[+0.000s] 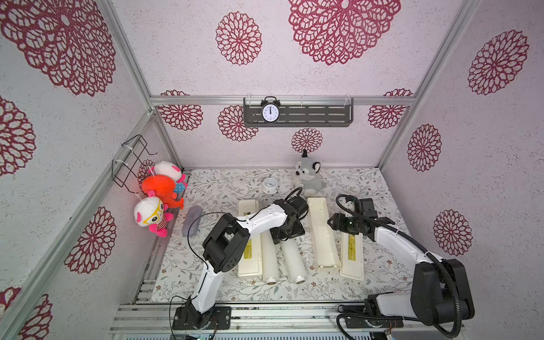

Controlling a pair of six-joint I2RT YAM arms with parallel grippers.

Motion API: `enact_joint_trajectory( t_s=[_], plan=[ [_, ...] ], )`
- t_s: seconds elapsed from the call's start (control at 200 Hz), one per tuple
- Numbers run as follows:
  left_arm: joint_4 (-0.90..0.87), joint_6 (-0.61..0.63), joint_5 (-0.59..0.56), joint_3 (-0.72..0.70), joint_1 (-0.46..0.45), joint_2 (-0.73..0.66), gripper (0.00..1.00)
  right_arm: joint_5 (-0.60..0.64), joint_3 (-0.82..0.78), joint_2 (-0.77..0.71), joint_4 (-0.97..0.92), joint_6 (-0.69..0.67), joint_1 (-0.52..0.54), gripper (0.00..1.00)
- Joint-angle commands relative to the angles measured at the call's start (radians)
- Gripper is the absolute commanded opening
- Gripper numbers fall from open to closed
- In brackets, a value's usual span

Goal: Put plastic wrap rolls into dispensers
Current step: Pick up the plastic wrap from the center of the board.

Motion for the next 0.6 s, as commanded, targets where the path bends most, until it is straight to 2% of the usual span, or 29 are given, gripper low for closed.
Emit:
enact_joint_trajectory(
  t_s=[0.0, 0.175, 0.29, 0.59],
  plan=[
    [0.024, -0.037, 0.006, -0.015, -0.014, 0.025, 0.85, -0.022, -0.010, -0.031, 0.021, -0.025, -0.005, 0.61],
    [-0.036, 0.007, -0.026, 0.041, -0.028, 0.070, 0.79, -0.024, -0.020, -0.035, 0.021, -0.026, -0.008, 0.61],
    [-0.051, 0.045, -0.049, 0.046, -0.027, 0.073, 0.72, -0.020, -0.020, -0.037, 0.014, -0.029, -0.010, 0.61],
    [-0.139, 0.216, -0.111, 0.123, -0.018, 0.061, 0.57, -0.009, -0.010, -0.022, -0.008, -0.062, -0.016, 0.60]
  ],
)
